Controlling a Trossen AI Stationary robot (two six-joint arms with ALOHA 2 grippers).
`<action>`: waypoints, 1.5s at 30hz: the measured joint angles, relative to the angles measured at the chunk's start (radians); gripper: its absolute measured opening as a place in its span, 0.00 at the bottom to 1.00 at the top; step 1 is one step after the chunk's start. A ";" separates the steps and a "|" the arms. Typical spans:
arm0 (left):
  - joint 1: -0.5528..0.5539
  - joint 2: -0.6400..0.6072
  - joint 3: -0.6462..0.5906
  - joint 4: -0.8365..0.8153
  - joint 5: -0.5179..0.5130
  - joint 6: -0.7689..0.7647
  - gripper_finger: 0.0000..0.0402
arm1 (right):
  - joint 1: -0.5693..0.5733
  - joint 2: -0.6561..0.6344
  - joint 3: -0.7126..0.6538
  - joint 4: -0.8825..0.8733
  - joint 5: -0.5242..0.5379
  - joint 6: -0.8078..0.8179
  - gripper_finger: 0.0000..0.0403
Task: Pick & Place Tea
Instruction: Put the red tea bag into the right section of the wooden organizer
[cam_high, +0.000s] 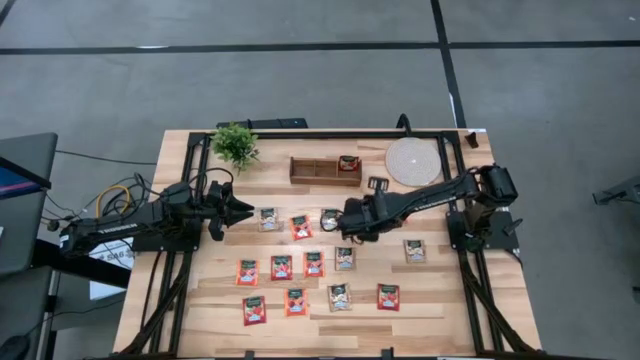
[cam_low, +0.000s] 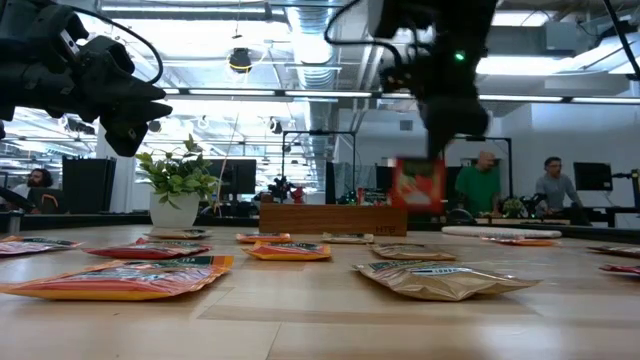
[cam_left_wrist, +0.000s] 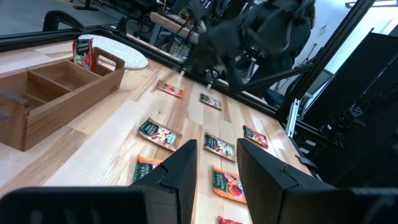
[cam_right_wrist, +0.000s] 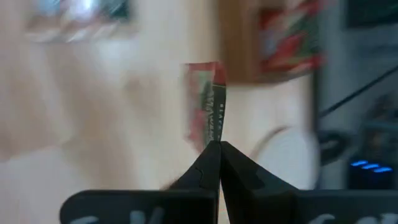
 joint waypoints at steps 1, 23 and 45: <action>0.000 0.000 0.000 0.000 0.000 0.000 0.26 | -0.009 0.000 0.016 0.001 0.040 -0.026 0.00; 0.000 0.000 0.000 0.000 0.000 0.001 0.26 | -0.367 -0.002 0.092 0.261 -0.052 -0.557 0.00; 0.000 0.000 0.000 0.000 0.000 0.002 0.26 | -0.419 -0.002 0.092 0.281 -0.179 -0.677 0.00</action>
